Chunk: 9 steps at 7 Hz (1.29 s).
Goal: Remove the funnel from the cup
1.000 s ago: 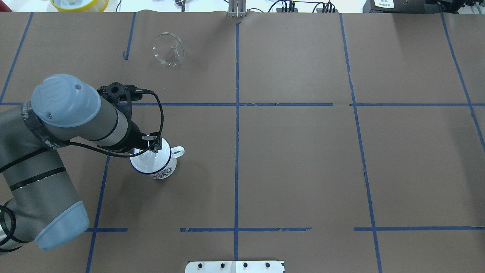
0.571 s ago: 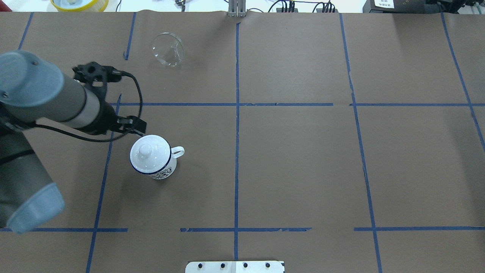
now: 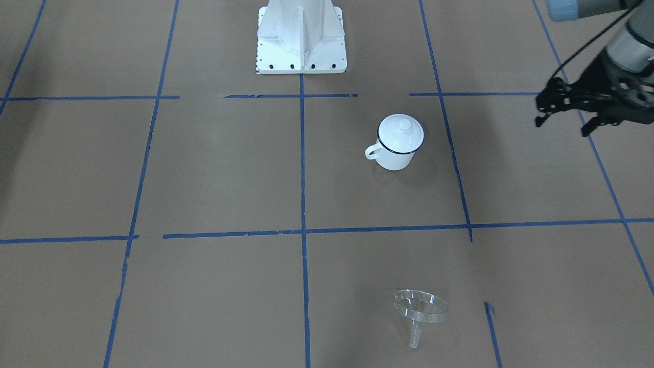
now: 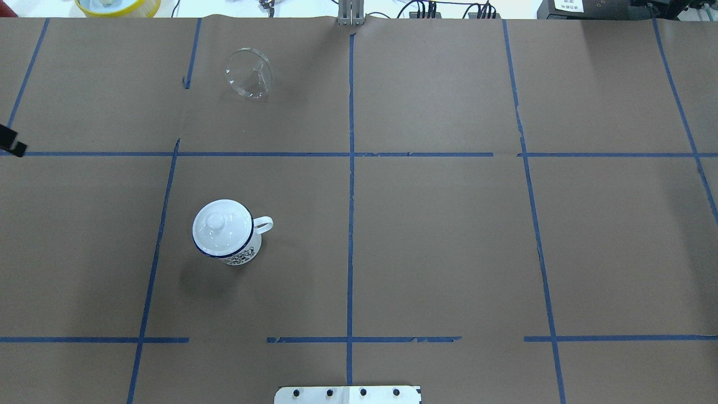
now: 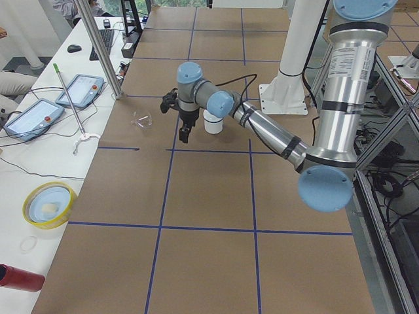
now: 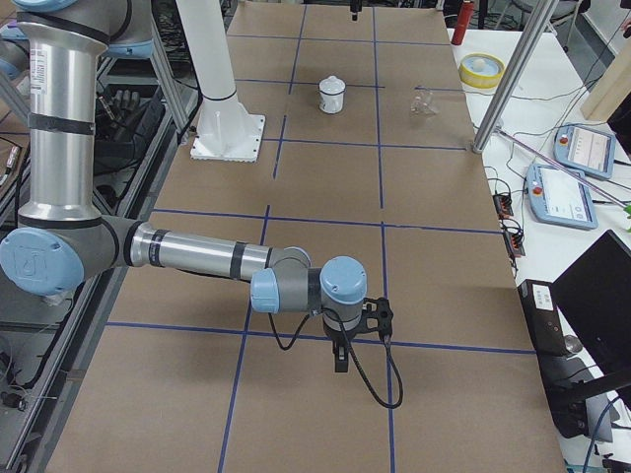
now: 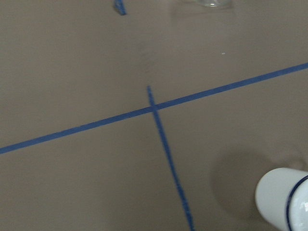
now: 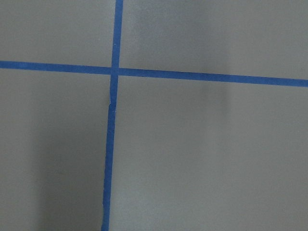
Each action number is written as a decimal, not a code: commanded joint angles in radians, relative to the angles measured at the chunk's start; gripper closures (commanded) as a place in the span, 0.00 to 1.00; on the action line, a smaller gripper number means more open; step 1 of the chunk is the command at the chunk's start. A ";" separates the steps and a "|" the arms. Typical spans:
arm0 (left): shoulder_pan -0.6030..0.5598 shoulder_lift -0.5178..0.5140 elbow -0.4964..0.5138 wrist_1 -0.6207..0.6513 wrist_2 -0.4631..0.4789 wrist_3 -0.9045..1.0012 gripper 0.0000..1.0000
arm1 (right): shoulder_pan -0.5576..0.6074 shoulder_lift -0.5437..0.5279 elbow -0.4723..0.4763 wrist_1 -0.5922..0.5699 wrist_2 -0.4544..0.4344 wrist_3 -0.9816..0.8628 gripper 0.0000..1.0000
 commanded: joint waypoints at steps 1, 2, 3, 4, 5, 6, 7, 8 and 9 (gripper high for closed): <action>-0.165 0.111 0.214 -0.008 -0.028 0.067 0.00 | 0.000 0.000 0.000 0.000 0.000 0.000 0.00; -0.214 0.116 0.247 -0.040 -0.024 0.131 0.00 | 0.000 0.000 0.000 0.000 0.000 0.000 0.00; -0.254 0.132 0.253 -0.042 -0.034 0.192 0.00 | 0.000 0.000 0.000 0.000 0.000 0.000 0.00; -0.267 0.157 0.238 -0.041 -0.033 0.214 0.00 | 0.000 0.000 0.000 0.000 0.000 0.000 0.00; -0.273 0.154 0.224 -0.029 -0.032 0.211 0.00 | 0.000 0.000 0.000 0.000 0.000 0.000 0.00; -0.272 0.147 0.242 -0.029 -0.025 0.202 0.00 | 0.000 0.000 0.000 0.000 0.000 0.000 0.00; -0.272 0.145 0.227 -0.029 -0.025 0.202 0.00 | 0.000 0.000 0.000 0.000 0.000 0.000 0.00; -0.272 0.149 0.223 -0.030 -0.031 0.204 0.00 | 0.000 0.000 0.000 0.000 0.000 0.000 0.00; -0.270 0.145 0.224 -0.035 -0.032 0.205 0.00 | 0.000 0.000 0.000 0.000 0.000 0.000 0.00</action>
